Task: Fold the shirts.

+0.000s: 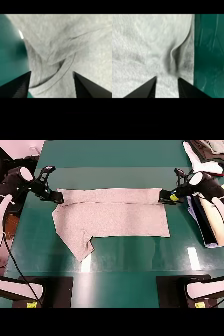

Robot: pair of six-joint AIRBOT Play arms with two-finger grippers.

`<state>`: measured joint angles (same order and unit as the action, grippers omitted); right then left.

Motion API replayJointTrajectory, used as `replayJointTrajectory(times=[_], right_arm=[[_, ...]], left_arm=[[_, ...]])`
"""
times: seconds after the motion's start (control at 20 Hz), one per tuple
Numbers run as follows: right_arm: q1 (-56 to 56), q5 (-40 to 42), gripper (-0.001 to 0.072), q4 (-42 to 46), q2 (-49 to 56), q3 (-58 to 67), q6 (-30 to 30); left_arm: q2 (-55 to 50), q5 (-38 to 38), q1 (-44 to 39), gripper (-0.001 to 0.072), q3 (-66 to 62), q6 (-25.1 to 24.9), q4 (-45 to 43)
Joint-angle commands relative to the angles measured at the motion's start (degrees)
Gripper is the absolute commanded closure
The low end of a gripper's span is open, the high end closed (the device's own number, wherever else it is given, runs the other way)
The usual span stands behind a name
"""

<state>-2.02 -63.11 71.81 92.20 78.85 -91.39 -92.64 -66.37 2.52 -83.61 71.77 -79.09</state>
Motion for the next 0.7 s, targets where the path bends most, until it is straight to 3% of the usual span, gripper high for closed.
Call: replayJointTrajectory(times=[0.0, 0.2, 0.4, 0.65], right_arm=[[-1.51, -12.20, 0.0381, 0.07, -0.61, 3.67, 1.11], [-4.37, -19.67, 0.0383, -0.26, -9.16, 0.46, 4.04], [-5.11, -18.60, 0.0402, -0.24, -18.82, -9.51, 4.09], [-4.98, -13.77, 0.0404, -0.31, -26.60, -19.26, 5.57]], left_arm=[[1.44, -7.39, 0.68, 0.0094, -1.01, 6.36, -7.08], [10.10, -11.04, 4.81, 0.0095, 4.74, 7.28, 0.94], [22.73, -8.48, 5.03, 0.0094, 24.83, 8.31, 3.69], [33.42, -4.00, 5.03, 0.0095, 44.39, 9.05, 15.63]])
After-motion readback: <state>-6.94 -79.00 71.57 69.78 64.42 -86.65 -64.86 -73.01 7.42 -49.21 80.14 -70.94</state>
